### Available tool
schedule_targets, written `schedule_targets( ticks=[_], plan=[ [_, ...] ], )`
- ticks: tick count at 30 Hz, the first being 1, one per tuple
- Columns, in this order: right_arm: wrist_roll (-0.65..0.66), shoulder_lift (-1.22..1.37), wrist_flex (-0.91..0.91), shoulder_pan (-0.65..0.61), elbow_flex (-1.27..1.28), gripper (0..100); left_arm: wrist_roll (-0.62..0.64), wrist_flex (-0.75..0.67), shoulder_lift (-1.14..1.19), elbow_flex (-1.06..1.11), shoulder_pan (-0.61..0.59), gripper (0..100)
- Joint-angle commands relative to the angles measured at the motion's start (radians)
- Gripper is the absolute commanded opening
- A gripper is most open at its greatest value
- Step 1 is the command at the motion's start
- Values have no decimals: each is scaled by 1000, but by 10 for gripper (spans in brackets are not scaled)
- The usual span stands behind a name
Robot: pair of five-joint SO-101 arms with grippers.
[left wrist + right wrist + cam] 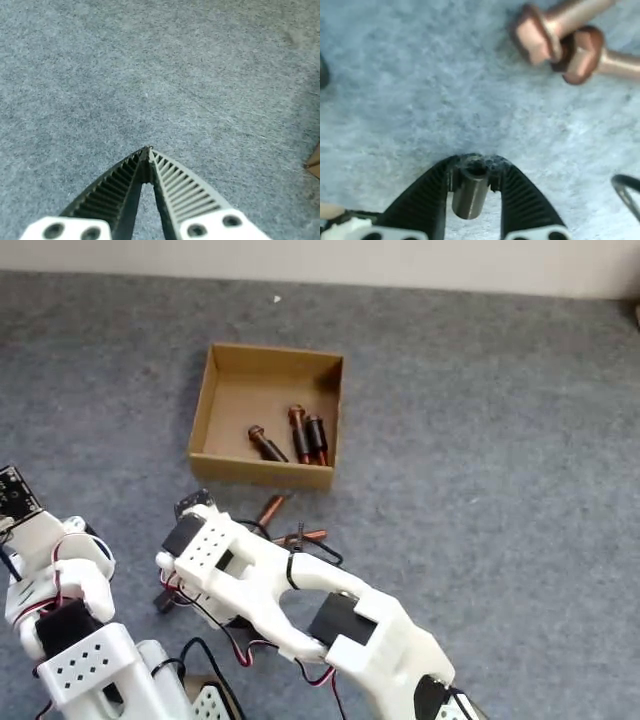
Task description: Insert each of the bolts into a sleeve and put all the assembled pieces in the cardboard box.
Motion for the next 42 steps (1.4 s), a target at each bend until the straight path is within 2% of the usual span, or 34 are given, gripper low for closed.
schedule_targets(
  ticks=[1,9,13,22,27,42],
  plan=[
    [103,-10,18,-12,-38,6,8,-20,-10,-42,-4,6],
    [298,-28,-24,88,-61,6,8,-20,-10,-42,-4,6],
    [308,-105,-124,122,-48,6,8,-20,-10,-42,-4,6],
    [311,-226,-404,128,189,23,8,-20,-10,-42,-5,6],
    [276,-229,-409,127,203,156,8,-20,-10,-42,-5,6],
    [265,-223,-289,104,203,126,6,-20,-10,-42,-4,6]
  ],
)
